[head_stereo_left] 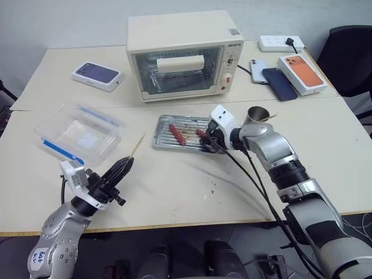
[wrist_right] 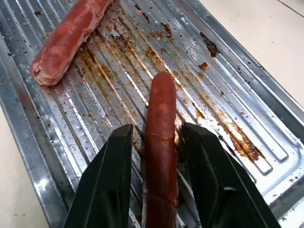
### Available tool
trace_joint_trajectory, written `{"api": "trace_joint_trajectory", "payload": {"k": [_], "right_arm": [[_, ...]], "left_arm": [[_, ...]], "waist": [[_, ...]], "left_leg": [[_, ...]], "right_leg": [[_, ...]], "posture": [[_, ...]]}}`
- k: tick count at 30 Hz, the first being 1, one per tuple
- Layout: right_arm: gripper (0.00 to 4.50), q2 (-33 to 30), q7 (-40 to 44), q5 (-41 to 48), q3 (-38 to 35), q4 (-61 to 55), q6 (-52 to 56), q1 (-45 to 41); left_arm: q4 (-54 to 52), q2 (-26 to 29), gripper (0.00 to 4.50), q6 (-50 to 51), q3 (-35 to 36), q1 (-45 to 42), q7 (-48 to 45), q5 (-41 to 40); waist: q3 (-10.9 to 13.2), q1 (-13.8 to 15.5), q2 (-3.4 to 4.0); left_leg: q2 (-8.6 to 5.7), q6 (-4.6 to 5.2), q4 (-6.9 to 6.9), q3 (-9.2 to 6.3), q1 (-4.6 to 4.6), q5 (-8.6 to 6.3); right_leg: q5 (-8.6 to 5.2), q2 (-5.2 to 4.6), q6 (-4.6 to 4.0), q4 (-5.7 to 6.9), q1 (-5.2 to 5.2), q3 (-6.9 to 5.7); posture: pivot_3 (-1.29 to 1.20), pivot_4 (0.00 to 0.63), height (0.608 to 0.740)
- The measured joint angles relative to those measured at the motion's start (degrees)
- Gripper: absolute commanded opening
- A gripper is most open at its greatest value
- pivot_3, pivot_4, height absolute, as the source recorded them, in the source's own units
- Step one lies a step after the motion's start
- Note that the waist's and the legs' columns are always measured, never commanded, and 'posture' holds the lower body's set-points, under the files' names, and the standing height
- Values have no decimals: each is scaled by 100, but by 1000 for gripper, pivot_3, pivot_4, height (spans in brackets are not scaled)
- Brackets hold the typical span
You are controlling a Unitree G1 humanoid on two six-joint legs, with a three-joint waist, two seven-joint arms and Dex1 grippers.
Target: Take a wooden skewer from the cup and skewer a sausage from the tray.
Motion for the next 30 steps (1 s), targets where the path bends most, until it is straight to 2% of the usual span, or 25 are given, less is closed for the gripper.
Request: {"api": "trace_joint_trajectory", "payload": {"k": [3, 18, 26, 30], "right_arm": [[693, 22, 66, -3, 0, 12, -34, 1], [693, -28, 508, 27, -203, -181, -275, 184], [693, -399, 1558, 599, -317, -1477, -395, 401], [272, -745, 1929, 767, -348, -1971, -261, 449]], "left_arm": [[0, 0, 0, 2, -11, 1, -2, 1], [45, 211, 0, 14, -20, -69, -147, 10], [170, 585, 0, 34, 1, -204, -450, 12], [289, 945, 0, 68, 12, -204, -773, 34]], "waist": [[0, 0, 0], [0, 0, 0], [0, 1, 0], [0, 6, 0]], "left_leg": [[0, 0, 0, 0, 0, 0], [0, 0, -1, 0, -1, 0], [2, 0, -3, -2, -5, 0], [1, 1, -2, -2, -5, -1]], "right_leg": [[0, 0, 0, 0, 0, 0], [0, 0, 0, -1, -2, 1], [0, 0, 0, -3, -5, 0], [0, -2, 0, -5, -3, 0]], "posture": [[0, 150, 740], [0, 150, 740], [0, 150, 740], [0, 150, 740]]}}
